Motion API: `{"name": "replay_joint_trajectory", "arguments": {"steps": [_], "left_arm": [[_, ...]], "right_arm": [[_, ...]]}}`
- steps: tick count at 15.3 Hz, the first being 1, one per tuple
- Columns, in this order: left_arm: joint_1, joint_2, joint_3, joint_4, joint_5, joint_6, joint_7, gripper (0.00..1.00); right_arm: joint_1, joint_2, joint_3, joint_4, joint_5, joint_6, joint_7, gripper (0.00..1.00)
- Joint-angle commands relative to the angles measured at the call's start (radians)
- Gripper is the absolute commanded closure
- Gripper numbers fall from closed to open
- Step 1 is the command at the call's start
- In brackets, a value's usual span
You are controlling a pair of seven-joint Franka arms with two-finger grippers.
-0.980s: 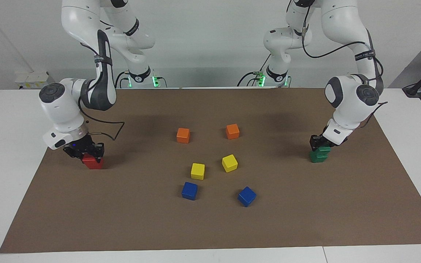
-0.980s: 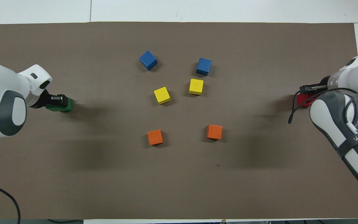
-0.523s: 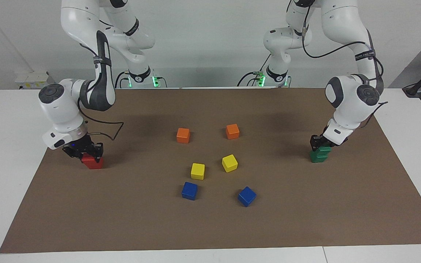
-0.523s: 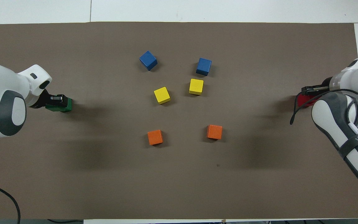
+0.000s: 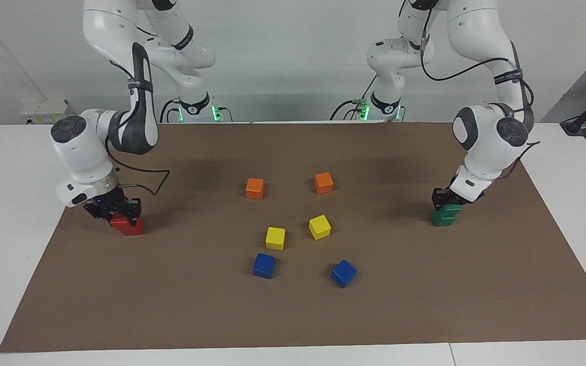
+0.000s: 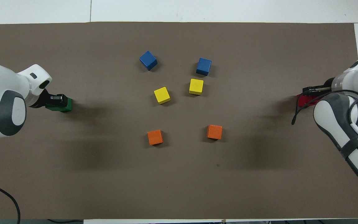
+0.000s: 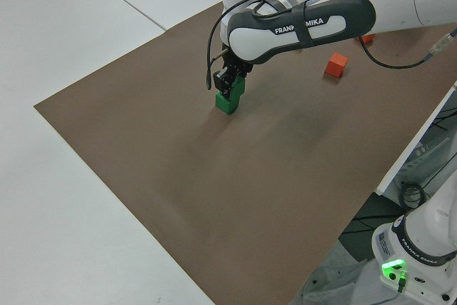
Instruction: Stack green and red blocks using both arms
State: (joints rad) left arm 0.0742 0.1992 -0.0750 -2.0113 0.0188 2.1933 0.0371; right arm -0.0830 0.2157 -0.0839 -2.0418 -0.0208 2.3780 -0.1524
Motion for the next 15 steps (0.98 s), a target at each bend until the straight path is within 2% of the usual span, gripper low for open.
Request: {"name": "replay_joint_trajectory", "arguments": {"steps": [1, 2, 6, 8, 11, 15], "left_arm": [[0.015, -0.02, -0.005, -0.029, -0.02, 0.025, 0.026, 0.17], [0.015, -0.02, -0.005, -0.029, -0.02, 0.025, 0.026, 0.0], [0.01, -0.02, -0.005, -0.018, -0.02, 0.005, 0.023, 0.0], [0.004, -0.024, -0.003, 0.0, -0.02, -0.027, 0.015, 0.0], [0.007, -0.037, -0.002, 0.1, -0.013, -0.189, 0.017, 0.0], [0.004, -0.13, -0.003, 0.207, -0.011, -0.403, 0.023, 0.0]], "right_arm": [[-0.015, -0.03, 0.01, 0.046, 0.01, -0.136, -0.036, 0.0], [-0.014, -0.036, 0.01, 0.092, 0.001, -0.214, -0.038, 0.0], [0.014, -0.055, 0.019, 0.339, -0.011, -0.564, -0.033, 0.0], [0.075, -0.116, 0.02, 0.359, -0.03, -0.629, -0.035, 0.0], [0.115, -0.191, 0.021, 0.357, -0.031, -0.693, -0.038, 0.0], [0.124, -0.225, 0.036, 0.364, -0.021, -0.773, -0.03, 0.0]]}}
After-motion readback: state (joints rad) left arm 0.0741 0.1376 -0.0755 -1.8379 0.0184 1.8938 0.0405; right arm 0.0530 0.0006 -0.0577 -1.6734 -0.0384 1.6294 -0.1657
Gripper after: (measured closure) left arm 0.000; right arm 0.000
